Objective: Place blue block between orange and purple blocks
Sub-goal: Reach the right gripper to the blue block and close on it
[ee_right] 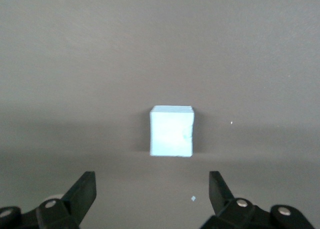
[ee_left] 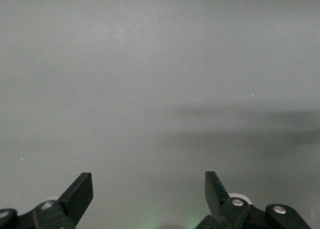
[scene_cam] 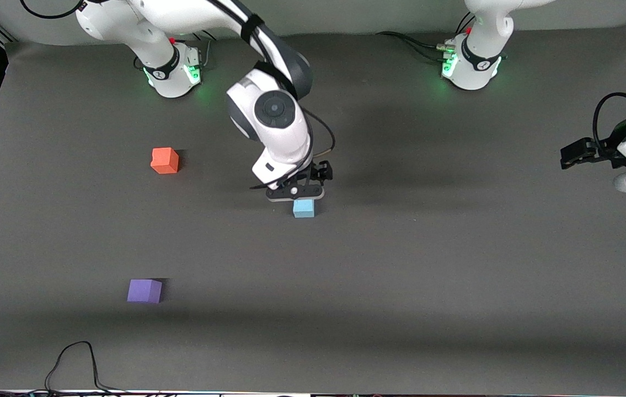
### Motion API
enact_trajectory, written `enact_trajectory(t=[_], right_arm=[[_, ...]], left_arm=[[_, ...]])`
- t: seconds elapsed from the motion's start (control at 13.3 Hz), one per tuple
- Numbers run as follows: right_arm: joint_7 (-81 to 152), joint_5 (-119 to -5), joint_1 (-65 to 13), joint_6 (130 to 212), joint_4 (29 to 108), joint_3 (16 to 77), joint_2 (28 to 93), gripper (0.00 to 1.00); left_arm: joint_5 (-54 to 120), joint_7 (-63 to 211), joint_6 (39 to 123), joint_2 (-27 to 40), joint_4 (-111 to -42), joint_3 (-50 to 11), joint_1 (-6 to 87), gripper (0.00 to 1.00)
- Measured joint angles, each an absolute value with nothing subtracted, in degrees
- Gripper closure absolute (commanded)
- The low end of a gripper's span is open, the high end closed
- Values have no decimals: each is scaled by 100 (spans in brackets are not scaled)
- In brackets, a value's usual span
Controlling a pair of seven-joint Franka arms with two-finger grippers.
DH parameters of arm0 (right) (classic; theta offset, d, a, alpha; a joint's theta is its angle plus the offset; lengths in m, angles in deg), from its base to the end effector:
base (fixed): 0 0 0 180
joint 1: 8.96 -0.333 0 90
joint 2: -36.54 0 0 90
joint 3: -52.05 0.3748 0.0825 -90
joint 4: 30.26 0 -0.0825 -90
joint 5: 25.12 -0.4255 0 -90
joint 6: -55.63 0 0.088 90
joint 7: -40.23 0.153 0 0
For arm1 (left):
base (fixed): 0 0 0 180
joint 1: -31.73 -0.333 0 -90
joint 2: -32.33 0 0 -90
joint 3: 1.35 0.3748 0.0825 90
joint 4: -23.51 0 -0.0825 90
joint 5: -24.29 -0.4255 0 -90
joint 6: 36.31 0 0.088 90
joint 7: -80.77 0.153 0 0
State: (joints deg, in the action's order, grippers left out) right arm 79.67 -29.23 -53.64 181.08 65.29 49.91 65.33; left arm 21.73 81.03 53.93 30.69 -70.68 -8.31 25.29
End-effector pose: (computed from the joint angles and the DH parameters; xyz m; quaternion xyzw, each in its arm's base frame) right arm 0.5410 0.5074 0.2989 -0.9997 -0.0089 0.0059 0.0220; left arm 0.5976 0.0023 0.5835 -0.9986 0.0080 0.0486 0.0207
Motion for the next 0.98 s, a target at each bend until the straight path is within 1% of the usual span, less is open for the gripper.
enact_trajectory(t=[0.15,0.3,0.6,0.98], right_arm=[[7888,-2902,-5363,18672,7086,4967,6569,0],[7877,-2902,-5360,19027,7336,4943,6695,0],[7889,-2957,-5341,19476,7379,4927,6978,0],[7891,-3385,-5367,19703,7312,4936,7027,0]], left_arm=[[2175,8122,5394,3086,-7066,-314,3045,0],[2175,8165,5394,3091,-7062,-132,3258,0],[2176,8203,5394,3122,-7056,-45,3340,0],[2186,8211,5406,3154,-7055,-41,3366,0]])
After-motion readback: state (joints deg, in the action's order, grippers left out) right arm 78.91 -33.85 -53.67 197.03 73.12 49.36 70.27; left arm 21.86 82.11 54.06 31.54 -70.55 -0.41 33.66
